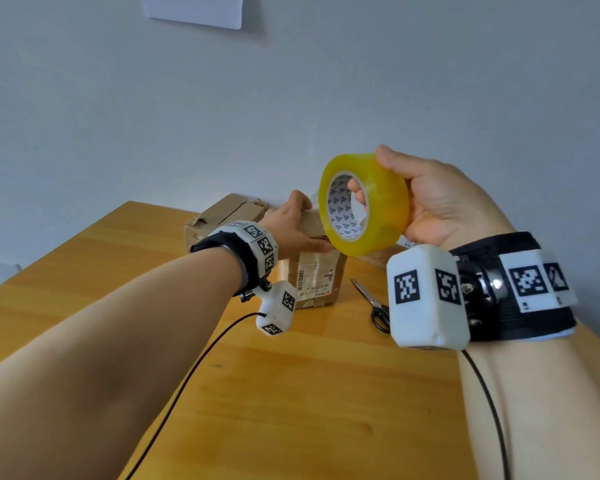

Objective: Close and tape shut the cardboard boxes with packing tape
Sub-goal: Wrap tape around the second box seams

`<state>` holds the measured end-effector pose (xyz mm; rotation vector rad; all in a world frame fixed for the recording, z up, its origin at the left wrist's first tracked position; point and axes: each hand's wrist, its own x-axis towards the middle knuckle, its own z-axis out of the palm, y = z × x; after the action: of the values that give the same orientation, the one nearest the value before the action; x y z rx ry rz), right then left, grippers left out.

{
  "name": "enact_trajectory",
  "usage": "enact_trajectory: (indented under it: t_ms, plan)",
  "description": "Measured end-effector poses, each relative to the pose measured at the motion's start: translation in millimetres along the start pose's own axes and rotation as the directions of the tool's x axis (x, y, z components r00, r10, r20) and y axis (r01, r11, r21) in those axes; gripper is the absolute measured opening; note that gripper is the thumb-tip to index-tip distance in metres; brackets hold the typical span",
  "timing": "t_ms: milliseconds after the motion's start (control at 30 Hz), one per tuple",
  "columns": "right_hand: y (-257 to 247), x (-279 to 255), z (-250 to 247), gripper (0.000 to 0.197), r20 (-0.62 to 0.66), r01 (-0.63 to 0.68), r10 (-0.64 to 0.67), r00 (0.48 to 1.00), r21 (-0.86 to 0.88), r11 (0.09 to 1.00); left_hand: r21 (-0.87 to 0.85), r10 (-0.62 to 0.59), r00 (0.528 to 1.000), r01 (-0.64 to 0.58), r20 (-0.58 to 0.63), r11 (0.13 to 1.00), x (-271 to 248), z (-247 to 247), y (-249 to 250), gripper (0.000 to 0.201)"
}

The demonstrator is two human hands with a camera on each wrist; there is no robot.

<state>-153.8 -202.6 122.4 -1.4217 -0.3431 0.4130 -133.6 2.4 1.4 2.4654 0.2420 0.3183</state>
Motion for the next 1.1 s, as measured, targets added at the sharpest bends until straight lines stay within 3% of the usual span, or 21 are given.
enact_trajectory:
  t_ms: [233, 533, 900, 1100]
  plan:
    - [8, 2, -4, 0.029, 0.001, -0.053, 0.053, 0.999, 0.017, 0.998, -0.092, 0.022, 0.999, -0.026, -0.043, 0.995, 0, -1, -4, 0.08]
    - [39, -8, -19, 0.026, 0.011, -0.048, 0.048, 0.999, -0.047, 0.998, 0.01, -0.01, 0.988, 0.012, -0.153, 1.0, 5, 3, -7, 0.08]
    - [59, -18, -36, 0.025, 0.01, -0.047, 0.048, 0.999, -0.086, 0.995, 0.096, 0.017, 0.994, -0.006, -0.109, 0.995, 6, 7, -1, 0.067]
    - [67, -18, -38, 0.017, -0.004, -0.084, 0.084, 0.996, -0.094, 0.992, 0.074, 0.02, 0.996, -0.013, -0.092, 0.997, 4, 6, 5, 0.048]
